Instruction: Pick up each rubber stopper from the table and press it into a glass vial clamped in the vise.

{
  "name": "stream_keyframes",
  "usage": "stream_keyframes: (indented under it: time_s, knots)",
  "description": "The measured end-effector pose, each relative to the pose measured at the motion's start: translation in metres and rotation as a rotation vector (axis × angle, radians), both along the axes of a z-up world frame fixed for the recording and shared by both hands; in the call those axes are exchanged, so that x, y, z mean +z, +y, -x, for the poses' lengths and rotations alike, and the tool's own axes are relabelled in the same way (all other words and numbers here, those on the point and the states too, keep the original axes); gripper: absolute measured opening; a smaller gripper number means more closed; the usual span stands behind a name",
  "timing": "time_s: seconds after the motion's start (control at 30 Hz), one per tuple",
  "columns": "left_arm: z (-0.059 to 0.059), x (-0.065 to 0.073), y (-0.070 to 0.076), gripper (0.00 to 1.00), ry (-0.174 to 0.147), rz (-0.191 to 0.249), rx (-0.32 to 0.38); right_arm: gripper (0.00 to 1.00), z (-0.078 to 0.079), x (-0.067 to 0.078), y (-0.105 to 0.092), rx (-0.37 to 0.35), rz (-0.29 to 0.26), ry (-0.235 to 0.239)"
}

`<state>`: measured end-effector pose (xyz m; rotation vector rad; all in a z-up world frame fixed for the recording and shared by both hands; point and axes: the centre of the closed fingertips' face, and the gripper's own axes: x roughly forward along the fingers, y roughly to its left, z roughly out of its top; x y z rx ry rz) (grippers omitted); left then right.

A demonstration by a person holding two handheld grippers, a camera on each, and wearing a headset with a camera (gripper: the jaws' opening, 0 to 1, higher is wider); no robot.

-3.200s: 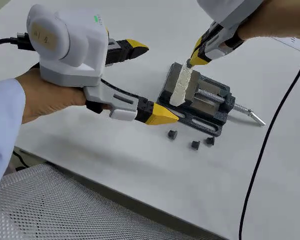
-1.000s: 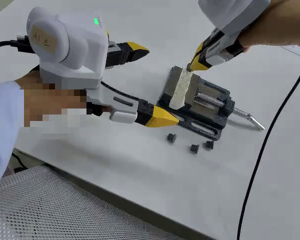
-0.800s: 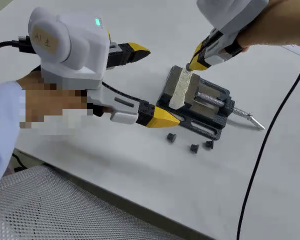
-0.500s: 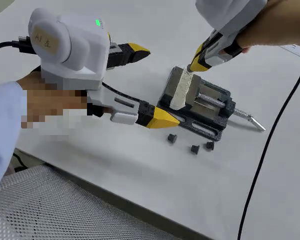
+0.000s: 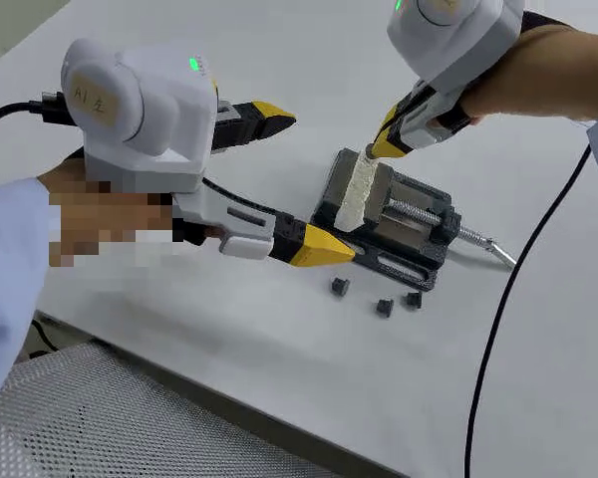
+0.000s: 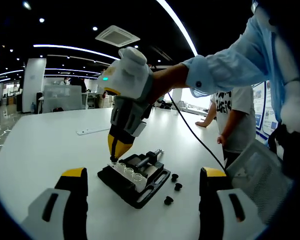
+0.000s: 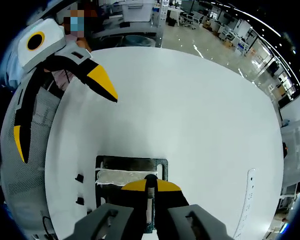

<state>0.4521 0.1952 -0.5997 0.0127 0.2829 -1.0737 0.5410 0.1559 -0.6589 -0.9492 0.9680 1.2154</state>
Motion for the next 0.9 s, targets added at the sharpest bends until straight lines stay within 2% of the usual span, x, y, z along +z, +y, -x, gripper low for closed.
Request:
stream_keyframes:
  time_s: [0.2,0.53,0.63,0.8,0.83,0.9]
  knots:
    - [0.005,0.004,0.004,0.91,-0.01,-0.017,-0.001,0.07,0.006,0.006,-0.007,-0.033,-0.037,0.002]
    - [0.013,0.005,0.005,0.91,-0.01,-0.032,-0.006,0.2,0.029,0.019,-0.021,-0.061,-0.1,-0.016]
    - [0.015,0.007,0.004,0.91,-0.01,-0.035,-0.007,0.23,0.041,0.023,-0.023,-0.09,-0.147,-0.007]
    - [0.02,0.01,0.003,0.91,-0.01,-0.034,-0.007,0.22,0.06,0.022,-0.032,-0.121,-0.178,-0.002]
    - [0.022,0.01,0.003,0.91,-0.011,-0.035,-0.009,0.22,0.071,0.022,-0.033,-0.13,-0.188,0.0]
    - [0.025,0.01,0.002,0.91,-0.01,-0.034,-0.012,0.21,0.081,0.021,-0.036,-0.144,-0.207,0.008]
